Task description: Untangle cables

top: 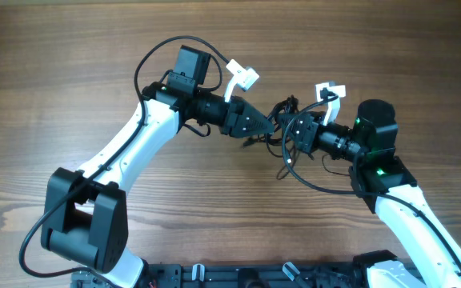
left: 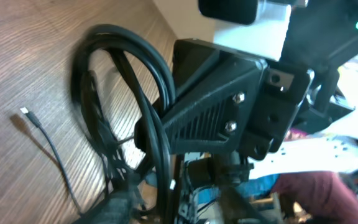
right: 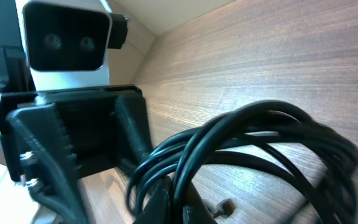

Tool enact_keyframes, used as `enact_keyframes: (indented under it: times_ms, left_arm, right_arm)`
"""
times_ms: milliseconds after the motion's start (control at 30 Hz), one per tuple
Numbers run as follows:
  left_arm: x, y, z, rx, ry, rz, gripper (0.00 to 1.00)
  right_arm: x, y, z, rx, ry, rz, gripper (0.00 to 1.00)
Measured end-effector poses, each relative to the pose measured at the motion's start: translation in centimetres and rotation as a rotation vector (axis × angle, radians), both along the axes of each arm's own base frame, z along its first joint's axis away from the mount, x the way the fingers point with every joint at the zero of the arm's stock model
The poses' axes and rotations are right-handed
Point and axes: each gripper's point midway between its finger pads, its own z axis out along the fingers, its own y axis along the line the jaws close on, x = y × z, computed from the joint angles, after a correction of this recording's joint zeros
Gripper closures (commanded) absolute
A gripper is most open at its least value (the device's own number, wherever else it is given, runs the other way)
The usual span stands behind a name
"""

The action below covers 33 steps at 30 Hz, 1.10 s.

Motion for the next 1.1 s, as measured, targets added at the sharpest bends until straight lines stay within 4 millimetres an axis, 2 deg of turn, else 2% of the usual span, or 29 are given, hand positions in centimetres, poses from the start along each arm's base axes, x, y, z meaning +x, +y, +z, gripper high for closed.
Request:
enact_keyframes:
  times_ms: [67, 167, 200, 233, 267, 333, 433, 667, 800, 867, 933, 1000, 1100]
  left_arm:
    - [0.3, 0.1, -0.4, 0.026, -0.003, 0.018, 0.32]
    - [0.6, -0.1, -1.3, 0.077, -0.026, 0.041, 0.34]
    - [0.6, -0.4, -1.9, 0.113, -0.043, 0.05, 0.41]
    - [0.7, -0.6, -2.4, 0.139, -0.055, 0.057, 0.77]
    - [0.7, -0.8, -2.9, 0.172, -0.073, 0.066, 0.89]
    - [1.0, -1.0, -4.0, 0.242, -0.101, 0.09, 0.94]
    - [1.9, -0.4, -5.1, 0.315, -0.132, 0.136, 0.95]
    - [3.9, 1.8, -7.4, 0.488, -0.18, 0.244, 0.96]
    - [4.5, 2.4, -7.9, 0.534, -0.199, 0.275, 0.96]
    - [4.6, 2.5, -8.0, 0.541, -0.203, 0.279, 0.96]
    - [4.4, 2.7, -8.2, 0.553, -0.205, 0.272, 0.96]
    - [3.9, 3.0, -8.6, 0.573, -0.201, 0.25, 0.96]
    - [2.9, 3.6, -9.2, 0.609, -0.2, 0.209, 0.96]
  right_arm:
    - [0.0, 0.0, -0.1, 0.006, 0.013, -0.003, 0.96]
    - [0.0, 0.0, -0.1, 0.009, 0.019, -0.006, 0.96]
    - [0.0, 0.0, -0.1, 0.01, 0.019, -0.005, 0.96]
    - [0.0, 0.0, -0.1, 0.01, 0.02, -0.006, 0.96]
    - [0.0, 0.0, -0.1, 0.01, 0.019, -0.005, 0.96]
    - [0.1, -0.2, -0.1, 0.007, 0.019, -0.014, 0.96]
    - [0.4, 0.0, 0.7, 0.03, -0.009, -0.012, 0.96]
    - [-0.6, 1.3, 5.4, 0.23, -0.031, 0.086, 0.96]
    - [-0.9, 0.5, 9.1, 0.388, 0.002, 0.11, 0.96]
    - [-0.9, 0.1, 9.6, 0.435, 0.061, 0.104, 0.96]
    - [-0.4, -0.6, 9.5, 0.462, 0.112, 0.074, 0.96]
    - [0.6, -1.7, 8.5, 0.482, 0.187, 0.001, 0.96]
    - [2.7, -3.7, 4.4, 0.499, 0.417, -0.214, 0.96]
